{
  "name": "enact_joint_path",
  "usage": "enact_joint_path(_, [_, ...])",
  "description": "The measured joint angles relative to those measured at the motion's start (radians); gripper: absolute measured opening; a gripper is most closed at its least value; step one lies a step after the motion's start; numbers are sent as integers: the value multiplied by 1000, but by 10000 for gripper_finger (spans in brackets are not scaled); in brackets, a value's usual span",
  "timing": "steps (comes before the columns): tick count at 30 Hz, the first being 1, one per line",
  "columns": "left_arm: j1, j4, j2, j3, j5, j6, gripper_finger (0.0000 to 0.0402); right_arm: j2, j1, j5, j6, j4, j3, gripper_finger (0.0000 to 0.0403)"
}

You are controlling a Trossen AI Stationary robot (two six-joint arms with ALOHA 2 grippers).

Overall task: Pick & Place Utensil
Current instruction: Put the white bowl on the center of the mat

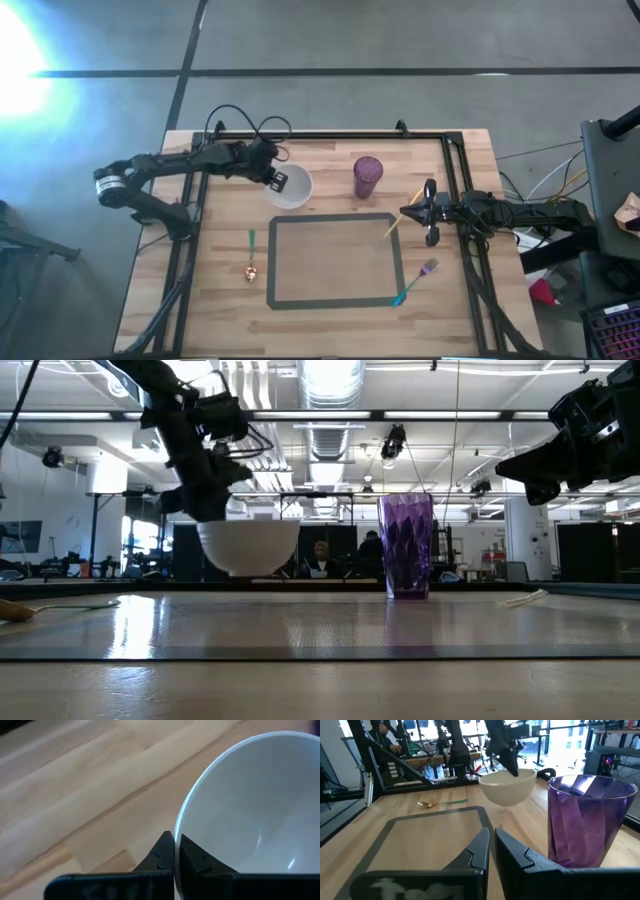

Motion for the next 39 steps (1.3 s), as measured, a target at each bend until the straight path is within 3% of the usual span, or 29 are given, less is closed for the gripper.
enact_joint_path(5, [-76,-1,0,58,36,17,2,0,0,0,6,0,0,27])
enact_joint_path(23, [-353,2,5,258,8,15,3,0,0,0,7,1,0,27])
enact_joint_path(39, [-492,-51,169,450,4,27,2,0,0,1,67,-1,0,27])
